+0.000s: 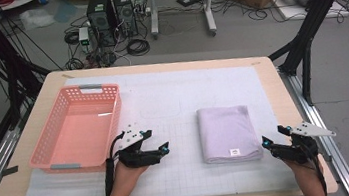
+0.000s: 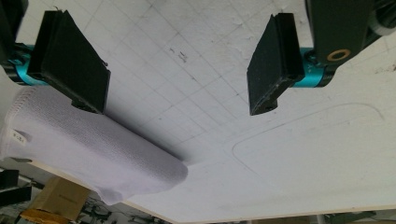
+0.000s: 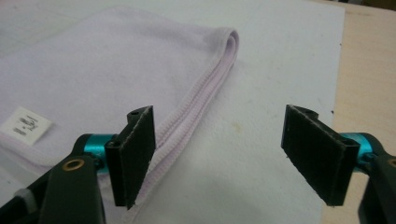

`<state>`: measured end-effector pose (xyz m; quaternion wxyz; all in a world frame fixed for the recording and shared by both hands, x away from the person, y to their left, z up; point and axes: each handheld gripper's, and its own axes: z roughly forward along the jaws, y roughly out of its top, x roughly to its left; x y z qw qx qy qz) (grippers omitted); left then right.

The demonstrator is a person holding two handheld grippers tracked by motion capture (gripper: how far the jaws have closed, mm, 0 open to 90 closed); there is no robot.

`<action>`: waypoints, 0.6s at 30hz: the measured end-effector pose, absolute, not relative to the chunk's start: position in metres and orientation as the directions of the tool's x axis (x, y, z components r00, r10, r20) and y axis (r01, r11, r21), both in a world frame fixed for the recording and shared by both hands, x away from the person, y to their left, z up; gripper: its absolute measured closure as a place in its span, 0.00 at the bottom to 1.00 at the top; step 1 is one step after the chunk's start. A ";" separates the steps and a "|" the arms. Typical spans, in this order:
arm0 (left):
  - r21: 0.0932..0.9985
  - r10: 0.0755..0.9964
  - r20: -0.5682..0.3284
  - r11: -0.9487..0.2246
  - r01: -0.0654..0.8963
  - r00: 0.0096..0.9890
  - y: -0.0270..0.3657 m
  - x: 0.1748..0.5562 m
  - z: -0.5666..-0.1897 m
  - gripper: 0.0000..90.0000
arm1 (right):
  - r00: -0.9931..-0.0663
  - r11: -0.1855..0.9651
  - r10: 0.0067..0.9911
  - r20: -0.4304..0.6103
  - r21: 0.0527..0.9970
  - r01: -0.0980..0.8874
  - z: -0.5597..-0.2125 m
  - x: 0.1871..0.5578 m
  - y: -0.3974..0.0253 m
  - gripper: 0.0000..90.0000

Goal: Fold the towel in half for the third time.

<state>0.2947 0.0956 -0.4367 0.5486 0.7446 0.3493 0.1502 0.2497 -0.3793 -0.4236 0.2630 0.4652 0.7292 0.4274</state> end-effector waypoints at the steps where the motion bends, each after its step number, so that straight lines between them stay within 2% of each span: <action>1: 0.922 0.684 -0.162 -0.152 0.356 0.711 0.095 0.295 -0.437 0.24 | -0.428 0.206 0.904 0.006 0.871 0.446 -0.423 0.249 -0.379 0.24; 18: 0.919 0.674 -0.175 -0.149 0.364 0.718 0.092 0.294 -0.436 0.25 | -0.420 0.183 0.907 0.021 0.880 0.439 -0.420 0.247 -0.382 0.22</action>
